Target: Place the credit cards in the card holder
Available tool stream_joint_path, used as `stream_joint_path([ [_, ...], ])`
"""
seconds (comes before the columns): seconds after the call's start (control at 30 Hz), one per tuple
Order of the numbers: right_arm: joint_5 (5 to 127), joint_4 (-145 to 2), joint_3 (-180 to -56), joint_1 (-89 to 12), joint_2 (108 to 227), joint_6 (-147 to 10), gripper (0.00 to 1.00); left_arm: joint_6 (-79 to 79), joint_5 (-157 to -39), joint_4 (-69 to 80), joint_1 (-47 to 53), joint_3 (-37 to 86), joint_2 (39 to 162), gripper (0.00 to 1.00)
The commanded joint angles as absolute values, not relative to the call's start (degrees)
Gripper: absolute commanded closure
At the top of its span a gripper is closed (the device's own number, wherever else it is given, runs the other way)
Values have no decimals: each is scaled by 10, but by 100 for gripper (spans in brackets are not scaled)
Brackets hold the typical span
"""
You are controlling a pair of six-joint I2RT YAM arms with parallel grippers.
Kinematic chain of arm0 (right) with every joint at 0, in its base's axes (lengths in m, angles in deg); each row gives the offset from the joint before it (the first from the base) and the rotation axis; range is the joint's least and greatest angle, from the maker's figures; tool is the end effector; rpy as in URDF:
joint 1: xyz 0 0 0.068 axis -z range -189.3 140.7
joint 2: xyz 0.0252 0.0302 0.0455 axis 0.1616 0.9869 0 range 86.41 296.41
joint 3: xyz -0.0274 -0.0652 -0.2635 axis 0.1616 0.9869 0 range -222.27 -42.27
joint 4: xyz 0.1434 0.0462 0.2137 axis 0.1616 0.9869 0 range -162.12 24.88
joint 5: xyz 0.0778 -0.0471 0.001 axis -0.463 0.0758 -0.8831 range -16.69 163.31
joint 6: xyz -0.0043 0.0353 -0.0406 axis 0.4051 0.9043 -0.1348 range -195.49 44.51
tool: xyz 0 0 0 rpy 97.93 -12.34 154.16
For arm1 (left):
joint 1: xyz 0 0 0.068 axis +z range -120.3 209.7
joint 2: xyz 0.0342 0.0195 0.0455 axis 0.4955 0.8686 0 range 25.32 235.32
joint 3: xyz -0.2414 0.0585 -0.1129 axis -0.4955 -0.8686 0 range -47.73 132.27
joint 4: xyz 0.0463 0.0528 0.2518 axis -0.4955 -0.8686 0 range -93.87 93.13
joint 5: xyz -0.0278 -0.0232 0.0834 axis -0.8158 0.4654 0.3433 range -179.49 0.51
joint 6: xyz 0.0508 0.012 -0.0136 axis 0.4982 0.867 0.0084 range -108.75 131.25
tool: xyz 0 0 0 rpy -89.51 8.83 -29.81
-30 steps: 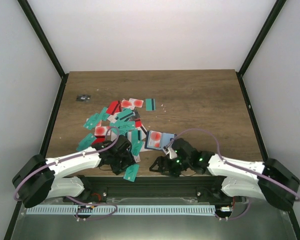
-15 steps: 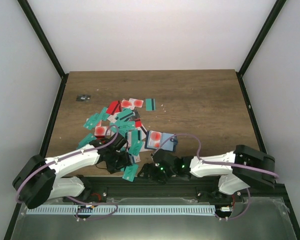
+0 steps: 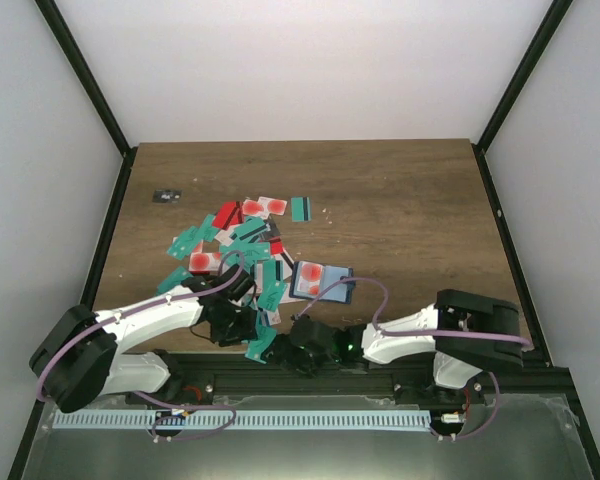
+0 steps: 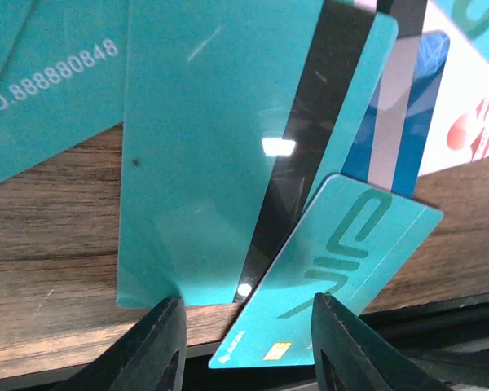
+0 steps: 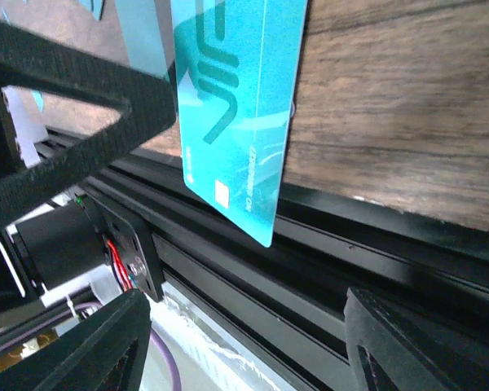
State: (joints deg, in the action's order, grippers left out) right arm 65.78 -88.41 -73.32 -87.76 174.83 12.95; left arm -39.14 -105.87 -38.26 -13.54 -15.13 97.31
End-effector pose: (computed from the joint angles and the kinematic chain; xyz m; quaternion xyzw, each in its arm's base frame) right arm 0.0511 0.2731 0.1315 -0.0519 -0.9072 -0.4173 0.0122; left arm 0.1265 -0.1328 0.1487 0.0501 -0.9854 0.1552 0.0491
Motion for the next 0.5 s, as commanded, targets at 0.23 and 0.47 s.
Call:
stream_joint_path([
  [0.23,716,-963,-733,-889,1806,191,36,-335,-1066,-400,-132,-154,999,68],
  [0.47,714,-1003,-728,-889,1844,211,44,-320,-1070,-399,-132,-156,1016,75],
])
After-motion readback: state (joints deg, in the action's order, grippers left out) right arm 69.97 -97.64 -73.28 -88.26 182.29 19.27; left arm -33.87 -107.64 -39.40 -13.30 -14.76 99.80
